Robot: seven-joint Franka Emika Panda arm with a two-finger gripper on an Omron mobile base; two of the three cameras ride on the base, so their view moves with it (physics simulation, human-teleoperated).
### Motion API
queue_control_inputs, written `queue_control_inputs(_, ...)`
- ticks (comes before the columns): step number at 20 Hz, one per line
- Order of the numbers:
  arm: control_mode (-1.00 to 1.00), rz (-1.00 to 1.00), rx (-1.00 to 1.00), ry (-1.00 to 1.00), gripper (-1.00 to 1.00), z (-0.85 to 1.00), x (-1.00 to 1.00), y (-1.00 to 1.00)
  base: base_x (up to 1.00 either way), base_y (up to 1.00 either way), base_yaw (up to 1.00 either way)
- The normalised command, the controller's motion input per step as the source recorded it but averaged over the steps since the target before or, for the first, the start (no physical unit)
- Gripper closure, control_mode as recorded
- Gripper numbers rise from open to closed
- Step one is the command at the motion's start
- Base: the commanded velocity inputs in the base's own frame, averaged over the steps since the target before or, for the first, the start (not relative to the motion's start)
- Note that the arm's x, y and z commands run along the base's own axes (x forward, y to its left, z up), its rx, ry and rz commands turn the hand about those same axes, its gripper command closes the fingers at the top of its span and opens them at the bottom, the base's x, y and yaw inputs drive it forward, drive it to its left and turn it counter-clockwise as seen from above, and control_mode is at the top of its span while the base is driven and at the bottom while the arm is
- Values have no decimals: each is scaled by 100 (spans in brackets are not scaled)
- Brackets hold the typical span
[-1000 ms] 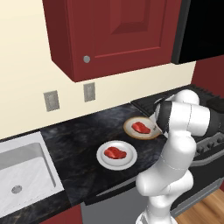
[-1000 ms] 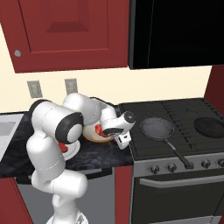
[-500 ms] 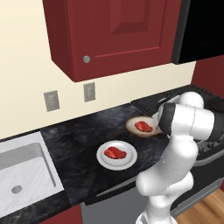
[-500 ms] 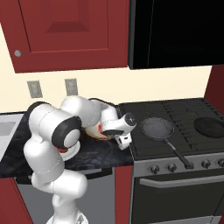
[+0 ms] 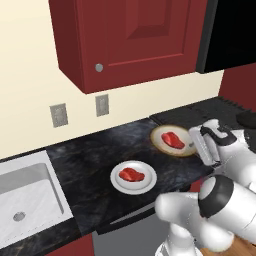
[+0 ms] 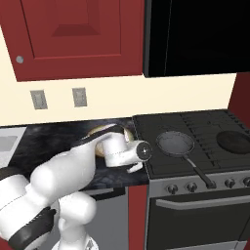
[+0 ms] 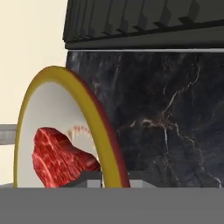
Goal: Place one of the steaks on the plate and the other in the bowl. Then place the bowl in the fridge.
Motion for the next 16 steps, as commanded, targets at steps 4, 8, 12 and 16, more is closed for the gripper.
queue_control_inputs(4, -100, 0, 6, 2, 100, 100, -89, 0, 0, 0, 0)
queue_control_inputs(8, -100, -5, 1, 35, 100, 68, -36, -1, 0, 0, 0)
queue_control_inputs(12, -100, -5, 0, 19, 100, -16, -25, -7, 0, 0, 0)
queue_control_inputs(16, -100, 0, 4, -9, 100, -3, -19, -15, 0, 0, 0)
